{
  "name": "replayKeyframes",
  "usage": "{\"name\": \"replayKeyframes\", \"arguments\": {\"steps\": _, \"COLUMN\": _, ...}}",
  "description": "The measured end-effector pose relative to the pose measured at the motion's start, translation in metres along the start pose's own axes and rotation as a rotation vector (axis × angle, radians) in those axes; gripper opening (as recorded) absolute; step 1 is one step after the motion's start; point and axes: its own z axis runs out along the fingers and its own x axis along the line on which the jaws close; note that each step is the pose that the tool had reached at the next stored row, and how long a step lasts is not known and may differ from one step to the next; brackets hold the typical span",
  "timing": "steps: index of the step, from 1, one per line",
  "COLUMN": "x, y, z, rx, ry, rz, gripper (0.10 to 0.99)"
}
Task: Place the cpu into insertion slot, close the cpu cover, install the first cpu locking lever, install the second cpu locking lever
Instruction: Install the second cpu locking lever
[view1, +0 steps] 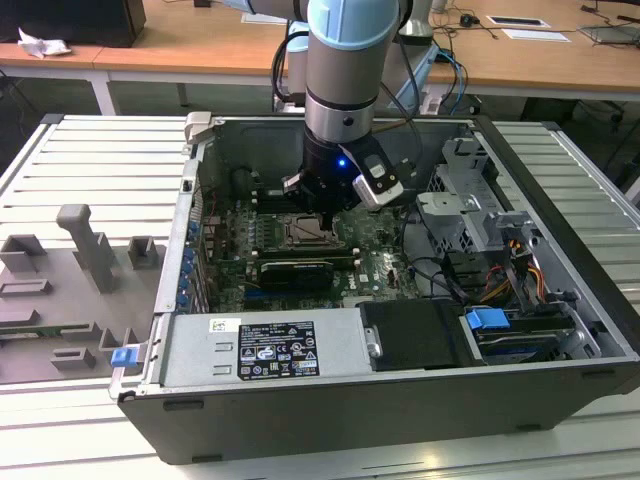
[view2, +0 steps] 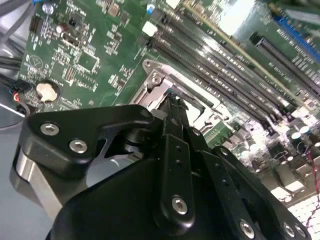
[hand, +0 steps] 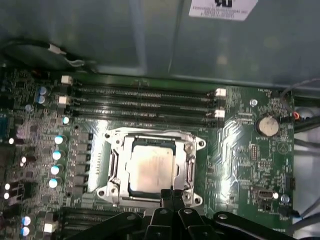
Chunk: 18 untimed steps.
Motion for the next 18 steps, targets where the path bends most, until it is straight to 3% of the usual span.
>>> {"name": "replayKeyframes", "arguments": {"steps": 4, "x": 0.0016, "y": -0.0125, "z": -0.0008, "rx": 0.000, "ry": -0.0001, "rz": 0.000, "gripper": 0.106}}
{"name": "replayKeyframes", "arguments": {"steps": 6, "x": 0.0073, "y": -0.0127, "z": -0.0009, "rx": -0.003, "ry": -0.0002, "rz": 0.000, "gripper": 0.106}}
{"name": "replayKeyframes", "arguments": {"steps": 8, "x": 0.0226, "y": -0.0114, "z": -0.0011, "rx": -0.007, "ry": -0.0005, "rz": 0.000, "gripper": 0.106}}
{"name": "replayKeyframes", "arguments": {"steps": 12, "x": 0.0432, "y": -0.0099, "z": -0.0005, "rx": -0.009, "ry": -0.0007, "rz": 0.000, "gripper": 0.106}}
{"name": "replayKeyframes", "arguments": {"steps": 13, "x": 0.0452, "y": -0.0098, "z": 0.0000, "rx": -0.011, "ry": -0.0009, "rz": 0.000, "gripper": 0.106}}
{"name": "replayKeyframes", "arguments": {"steps": 14, "x": 0.0454, "y": -0.0104, "z": 0.0006, "rx": -0.016, "ry": -0.0012, "rz": 0.000, "gripper": 0.106}}
{"name": "replayKeyframes", "arguments": {"steps": 15, "x": 0.0462, "y": -0.0180, "z": 0.0008, "rx": -0.054, "ry": -0.0045, "rz": 0.000, "gripper": 0.106}}
{"name": "replayKeyframes", "arguments": {"steps": 18, "x": 0.0490, "y": -0.0227, "z": 0.0001, "rx": -0.063, "ry": -0.0054, "rz": 0.000, "gripper": 0.106}}
